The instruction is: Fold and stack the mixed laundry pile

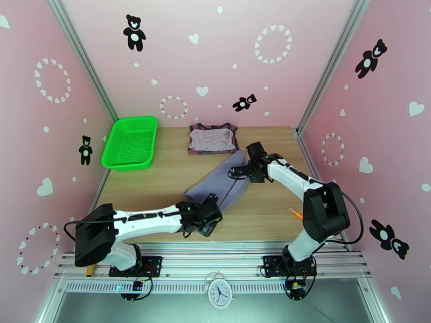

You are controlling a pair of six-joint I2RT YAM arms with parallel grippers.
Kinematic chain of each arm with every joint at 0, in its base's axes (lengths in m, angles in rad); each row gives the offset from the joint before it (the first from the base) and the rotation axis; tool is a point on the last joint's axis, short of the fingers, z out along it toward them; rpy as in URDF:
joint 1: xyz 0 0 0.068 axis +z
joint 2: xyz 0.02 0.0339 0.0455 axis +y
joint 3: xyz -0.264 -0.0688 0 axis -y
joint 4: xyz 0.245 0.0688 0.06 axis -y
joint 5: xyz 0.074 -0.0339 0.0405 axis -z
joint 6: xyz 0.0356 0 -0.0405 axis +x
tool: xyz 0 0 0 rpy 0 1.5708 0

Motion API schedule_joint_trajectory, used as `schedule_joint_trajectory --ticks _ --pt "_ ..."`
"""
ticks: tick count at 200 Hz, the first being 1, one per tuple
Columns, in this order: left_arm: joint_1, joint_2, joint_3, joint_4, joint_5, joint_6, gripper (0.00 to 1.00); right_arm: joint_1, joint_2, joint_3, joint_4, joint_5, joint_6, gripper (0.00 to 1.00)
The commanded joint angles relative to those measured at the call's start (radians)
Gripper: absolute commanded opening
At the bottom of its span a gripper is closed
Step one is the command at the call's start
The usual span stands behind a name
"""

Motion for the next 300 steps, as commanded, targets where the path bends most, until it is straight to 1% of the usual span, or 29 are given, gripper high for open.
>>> schedule_joint_trajectory --ticks 1,39,61,79,84,87,92,95,99,115,121,141,160,179,199,226,244,259,278,300 --pt "-0.042 0.041 0.028 0.017 -0.008 0.086 0.79 -0.003 -0.034 0.021 -0.011 -0.013 0.02 0.0" --pt "-0.042 0.148 0.011 0.024 -0.066 0.073 0.69 -0.005 -0.043 0.021 -0.023 -0.019 0.024 0.0" --pt "-0.042 0.219 0.024 0.012 -0.168 0.052 0.62 -0.004 -0.051 0.02 -0.029 -0.021 0.025 0.0" --pt "-0.042 0.28 0.05 -0.01 -0.28 0.034 0.47 -0.005 -0.056 0.021 -0.032 -0.024 0.026 0.0" --pt "-0.042 0.293 0.055 -0.015 -0.3 0.03 0.44 -0.005 -0.059 0.021 -0.034 -0.026 0.027 0.0" --pt "-0.042 0.301 0.06 -0.015 -0.309 0.027 0.4 -0.006 -0.059 0.021 -0.034 -0.027 0.027 0.0" --pt "-0.043 0.313 0.065 -0.016 -0.327 0.022 0.37 -0.006 -0.062 0.021 -0.035 -0.027 0.027 0.0" --pt "-0.042 0.319 0.069 -0.019 -0.333 0.02 0.33 -0.006 -0.061 0.021 -0.036 -0.027 0.027 0.0" --pt "-0.042 0.326 0.072 -0.02 -0.341 0.018 0.3 -0.006 -0.064 0.02 -0.036 -0.028 0.027 0.0" --pt "-0.042 0.342 0.08 -0.035 -0.361 0.005 0.11 -0.006 -0.07 0.021 -0.042 -0.03 0.031 0.0" --pt "-0.042 0.341 0.079 -0.045 -0.37 -0.001 0.0 -0.006 -0.074 0.021 -0.043 -0.031 0.034 0.0" --pt "-0.042 0.307 0.082 -0.094 -0.401 -0.041 0.0 -0.007 -0.094 0.025 -0.053 -0.032 0.049 0.0" --pt "-0.042 0.22 0.13 -0.236 -0.482 -0.101 0.0 -0.011 -0.139 0.045 -0.077 -0.036 0.084 0.0" --pt "-0.042 0.097 0.243 -0.398 -0.56 -0.148 0.0 -0.01 -0.22 0.075 -0.087 -0.038 0.129 0.0" --pt "-0.042 -0.029 0.376 -0.506 -0.63 -0.151 0.0 -0.011 -0.315 0.125 -0.108 -0.044 0.179 0.0" --pt "-0.042 -0.132 0.565 -0.596 -0.746 -0.074 0.0 -0.005 -0.445 0.183 -0.127 -0.033 0.232 0.0" --pt "-0.033 -0.178 0.683 -0.617 -0.824 0.007 0.0 0.008 -0.528 0.211 -0.152 -0.023 0.252 0.0" --pt "-0.029 -0.209 0.769 -0.615 -0.868 0.08 0.0 0.025 -0.599 0.233 -0.174 -0.018 0.265 0.0" --pt "-0.03 -0.235 0.875 -0.615 -0.874 0.163 0.0 0.053 -0.678 0.274 -0.217 -0.005 0.285 0.0" --pt "-0.051 -0.232 0.992 -0.664 -0.821 0.219 0.0 0.085 -0.75 0.345 -0.288 -0.001 0.317 0.0"
